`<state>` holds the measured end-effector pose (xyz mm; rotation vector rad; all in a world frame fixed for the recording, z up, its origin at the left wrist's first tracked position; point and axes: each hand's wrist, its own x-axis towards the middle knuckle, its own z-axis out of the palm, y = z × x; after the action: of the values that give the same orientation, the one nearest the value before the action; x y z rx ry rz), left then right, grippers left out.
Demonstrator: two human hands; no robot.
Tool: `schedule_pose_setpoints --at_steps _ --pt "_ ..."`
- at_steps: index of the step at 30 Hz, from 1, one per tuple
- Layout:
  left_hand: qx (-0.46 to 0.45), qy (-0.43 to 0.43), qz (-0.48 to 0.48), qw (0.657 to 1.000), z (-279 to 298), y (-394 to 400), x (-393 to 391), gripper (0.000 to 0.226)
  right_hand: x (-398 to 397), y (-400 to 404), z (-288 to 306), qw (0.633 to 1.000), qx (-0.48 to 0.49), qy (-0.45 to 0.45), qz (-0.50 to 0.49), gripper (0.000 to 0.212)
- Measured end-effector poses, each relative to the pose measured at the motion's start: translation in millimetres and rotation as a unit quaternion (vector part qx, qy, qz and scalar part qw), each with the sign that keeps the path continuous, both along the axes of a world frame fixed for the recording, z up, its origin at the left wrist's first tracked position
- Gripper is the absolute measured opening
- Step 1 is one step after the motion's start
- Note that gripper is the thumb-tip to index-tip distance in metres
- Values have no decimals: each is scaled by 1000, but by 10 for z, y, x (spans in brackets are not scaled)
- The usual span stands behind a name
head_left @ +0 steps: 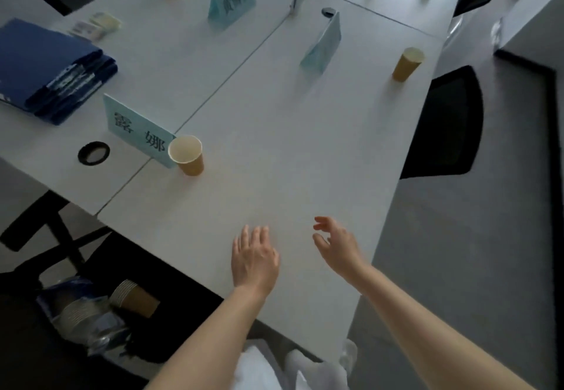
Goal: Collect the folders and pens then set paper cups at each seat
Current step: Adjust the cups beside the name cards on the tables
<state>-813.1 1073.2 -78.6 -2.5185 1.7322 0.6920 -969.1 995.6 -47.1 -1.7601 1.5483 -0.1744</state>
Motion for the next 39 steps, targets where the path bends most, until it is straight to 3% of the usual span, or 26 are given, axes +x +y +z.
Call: schedule_pose_setpoints --at_steps 8,12,19,27,34,39 --pt "-72 12 9 997 -35 114 -1628 46 -1647 49 254 995 -11 -85 -44 38" --pt "-101 65 0 993 14 40 -2530 44 -2539 0 342 993 -26 -88 -74 39" --pt "-145 119 -22 982 122 -253 -3317 40 -3430 -414 397 985 -36 -80 -146 35" --pt "-183 124 38 975 71 -1305 -3163 39 -3498 -1349 450 986 -49 -110 -115 32" --pt "-178 145 128 965 -54 -2653 -3073 36 -3168 -2916 668 995 -35 -91 -35 35" --pt "-183 143 123 965 -14 -3477 -3071 38 -3095 -3877 709 995 -22 -85 -38 35"
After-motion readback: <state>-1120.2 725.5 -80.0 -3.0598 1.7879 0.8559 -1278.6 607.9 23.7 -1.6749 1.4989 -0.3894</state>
